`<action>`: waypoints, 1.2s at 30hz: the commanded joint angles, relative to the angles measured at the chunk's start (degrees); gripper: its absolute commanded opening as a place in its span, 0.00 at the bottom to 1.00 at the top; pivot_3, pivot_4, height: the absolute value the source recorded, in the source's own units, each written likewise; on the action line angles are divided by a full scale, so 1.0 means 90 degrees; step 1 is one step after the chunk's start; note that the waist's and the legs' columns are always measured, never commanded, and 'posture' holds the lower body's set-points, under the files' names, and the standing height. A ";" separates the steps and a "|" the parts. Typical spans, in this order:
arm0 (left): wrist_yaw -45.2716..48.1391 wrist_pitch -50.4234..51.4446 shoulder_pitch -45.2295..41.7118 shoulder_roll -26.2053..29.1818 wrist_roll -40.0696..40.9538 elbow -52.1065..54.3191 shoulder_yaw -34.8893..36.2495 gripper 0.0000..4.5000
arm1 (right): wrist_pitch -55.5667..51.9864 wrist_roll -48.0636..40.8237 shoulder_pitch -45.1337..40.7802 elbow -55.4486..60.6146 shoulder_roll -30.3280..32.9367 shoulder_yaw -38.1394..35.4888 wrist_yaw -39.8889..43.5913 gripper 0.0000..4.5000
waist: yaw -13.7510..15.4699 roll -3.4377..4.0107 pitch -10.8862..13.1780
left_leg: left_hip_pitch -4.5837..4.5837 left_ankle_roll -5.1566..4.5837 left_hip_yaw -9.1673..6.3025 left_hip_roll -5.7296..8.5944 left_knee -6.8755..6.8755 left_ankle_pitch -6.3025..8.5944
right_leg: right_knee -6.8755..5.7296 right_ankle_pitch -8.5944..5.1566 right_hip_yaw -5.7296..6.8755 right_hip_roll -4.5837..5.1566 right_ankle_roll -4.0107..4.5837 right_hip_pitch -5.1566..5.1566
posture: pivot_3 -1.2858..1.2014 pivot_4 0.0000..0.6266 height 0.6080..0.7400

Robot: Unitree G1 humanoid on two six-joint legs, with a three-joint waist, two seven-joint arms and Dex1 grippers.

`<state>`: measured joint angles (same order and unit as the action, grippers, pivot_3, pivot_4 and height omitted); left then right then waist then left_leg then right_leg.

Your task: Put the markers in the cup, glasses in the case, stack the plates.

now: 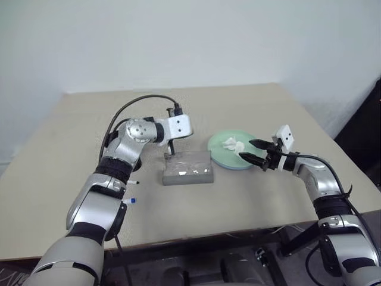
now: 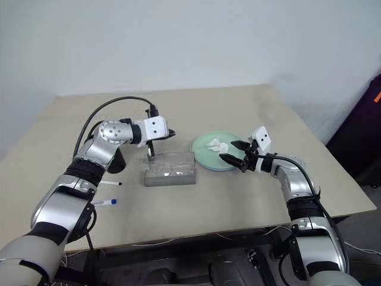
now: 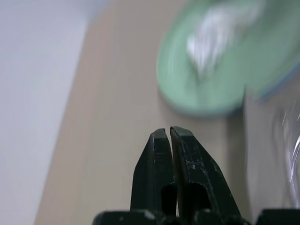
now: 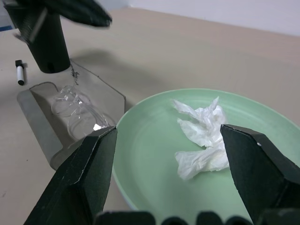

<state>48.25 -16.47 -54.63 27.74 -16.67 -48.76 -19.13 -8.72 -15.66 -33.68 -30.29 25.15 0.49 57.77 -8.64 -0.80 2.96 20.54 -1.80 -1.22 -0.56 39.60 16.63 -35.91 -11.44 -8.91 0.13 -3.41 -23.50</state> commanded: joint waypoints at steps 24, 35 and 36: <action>0.3384 0.1189 0.1449 0.0853 0.1463 0.2361 0.0213 0.01 | -0.1075 -0.0774 0.0144 0.1410 0.0241 -0.0238 0.0897 0.85 | 0.0032 -0.0002 0.0000 | 0.0009 -0.0001 -0.0005 -0.0001 0.0006 0.0001 | 0.0002 -0.0001 0.0008 0.0003 -0.0001 -0.0001 | 0.52 0.00 1.00; 0.3568 0.2085 0.2045 0.1445 0.1990 0.3684 0.0631 0.01 | -0.1069 -0.0729 0.0121 0.1442 0.0187 -0.0117 0.0871 0.85 | 0.0008 -0.0001 0.0001 | 0.0012 0.0000 -0.0016 -0.0003 0.0008 0.0001 | 0.0002 -0.0001 0.0018 0.0003 -0.0001 -0.0004 | 0.52 0.00 1.00; 0.3654 0.2131 0.2108 0.1571 0.2016 0.3781 0.0631 0.01 | -0.1065 -0.0725 0.0121 0.1440 0.0184 -0.0109 0.0867 0.85 | -0.0006 -0.0001 0.0001 | 0.0012 0.0000 -0.0017 -0.0004 0.0006 0.0001 | 0.0001 -0.0001 0.0019 0.0003 -0.0001 -0.0006 | 0.52 0.00 1.00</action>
<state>80.04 1.88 -35.46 40.58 -0.14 -17.04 -15.28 -18.63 -21.79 -31.02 -19.43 26.65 -0.14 65.73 -8.69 -0.81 2.97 20.64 -1.81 -1.38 -0.61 39.65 16.64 -35.91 -11.45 -8.73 0.15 -3.41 -23.55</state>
